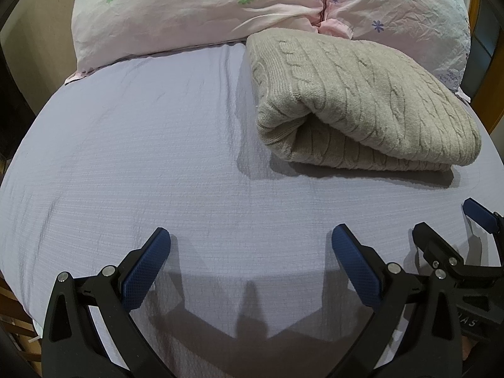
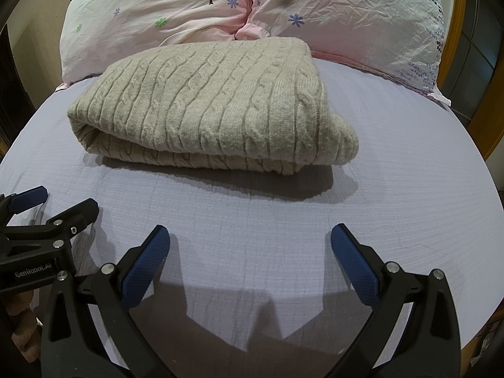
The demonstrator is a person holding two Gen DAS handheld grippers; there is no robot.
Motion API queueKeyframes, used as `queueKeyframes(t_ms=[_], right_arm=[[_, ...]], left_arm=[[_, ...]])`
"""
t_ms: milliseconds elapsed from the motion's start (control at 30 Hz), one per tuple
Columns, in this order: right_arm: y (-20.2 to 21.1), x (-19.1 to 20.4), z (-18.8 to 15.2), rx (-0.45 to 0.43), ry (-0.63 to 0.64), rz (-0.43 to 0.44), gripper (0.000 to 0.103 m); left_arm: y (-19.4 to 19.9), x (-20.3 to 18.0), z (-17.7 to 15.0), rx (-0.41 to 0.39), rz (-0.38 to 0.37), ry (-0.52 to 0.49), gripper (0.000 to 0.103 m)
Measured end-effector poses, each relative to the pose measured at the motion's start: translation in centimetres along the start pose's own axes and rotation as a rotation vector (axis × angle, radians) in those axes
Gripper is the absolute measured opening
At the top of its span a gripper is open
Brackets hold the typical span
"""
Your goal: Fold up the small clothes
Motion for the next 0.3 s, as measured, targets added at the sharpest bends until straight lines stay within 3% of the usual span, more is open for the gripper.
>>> queueKeyframes(t_ms=[300], right_arm=[[-0.01,0.01,-0.03,0.000,-0.001,-0.001,0.101]], left_arm=[[0.08,0.02,0.31,0.015,-0.002,-0.007,0.102]])
Point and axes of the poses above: each gripper's, at about its wrist camera, not at the fingertips, and y roughly against the way its jaws point, x to its left, z to its top, the point moved 1 cm from there along -y, roughly the way its jaws point, and after that the axes turned 11 degrees about x, right-handed, at the moved point
